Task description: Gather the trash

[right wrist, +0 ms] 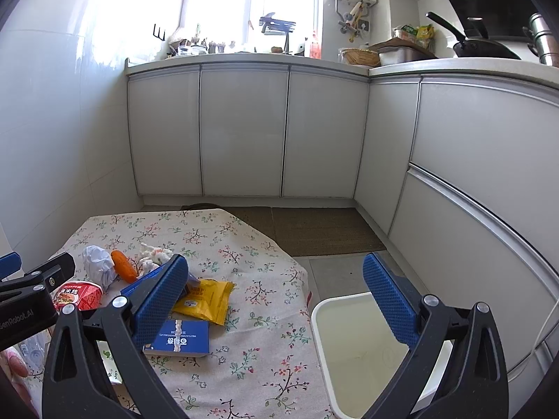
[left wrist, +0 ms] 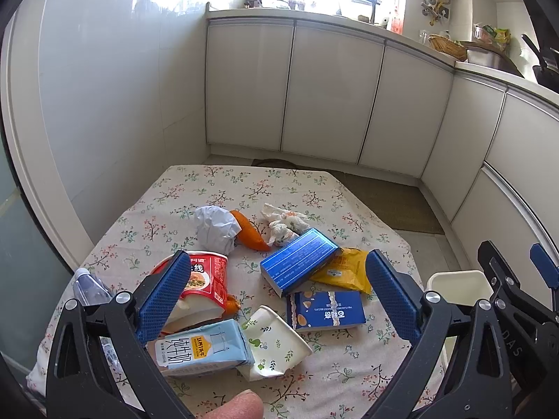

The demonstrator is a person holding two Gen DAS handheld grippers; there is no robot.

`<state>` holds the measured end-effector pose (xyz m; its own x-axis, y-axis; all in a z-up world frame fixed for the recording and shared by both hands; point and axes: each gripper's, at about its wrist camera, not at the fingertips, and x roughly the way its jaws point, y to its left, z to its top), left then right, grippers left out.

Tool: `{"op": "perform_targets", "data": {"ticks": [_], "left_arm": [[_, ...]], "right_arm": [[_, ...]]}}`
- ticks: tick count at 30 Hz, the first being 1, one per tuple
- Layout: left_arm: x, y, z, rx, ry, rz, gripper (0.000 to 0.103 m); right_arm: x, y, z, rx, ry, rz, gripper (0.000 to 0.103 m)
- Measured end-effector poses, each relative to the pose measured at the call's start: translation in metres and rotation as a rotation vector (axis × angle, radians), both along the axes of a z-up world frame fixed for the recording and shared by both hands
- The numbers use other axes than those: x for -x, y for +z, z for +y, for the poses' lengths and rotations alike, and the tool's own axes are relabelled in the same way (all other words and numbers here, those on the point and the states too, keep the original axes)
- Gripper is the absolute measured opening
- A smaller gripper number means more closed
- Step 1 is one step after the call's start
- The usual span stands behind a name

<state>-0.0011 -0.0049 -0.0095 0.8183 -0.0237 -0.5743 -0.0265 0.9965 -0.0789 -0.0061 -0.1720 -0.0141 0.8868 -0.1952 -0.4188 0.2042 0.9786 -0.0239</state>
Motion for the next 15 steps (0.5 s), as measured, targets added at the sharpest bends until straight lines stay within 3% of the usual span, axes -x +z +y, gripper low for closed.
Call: {"op": "perform_targets", "data": {"ticks": [15], "left_arm": [[-0.0023,-0.0024,0.0026,0.007,0.006,0.013,0.096]], "right_arm": [[-0.0021,-0.0047,-0.0008,-0.002,0.002,0.004,0.098]]}}
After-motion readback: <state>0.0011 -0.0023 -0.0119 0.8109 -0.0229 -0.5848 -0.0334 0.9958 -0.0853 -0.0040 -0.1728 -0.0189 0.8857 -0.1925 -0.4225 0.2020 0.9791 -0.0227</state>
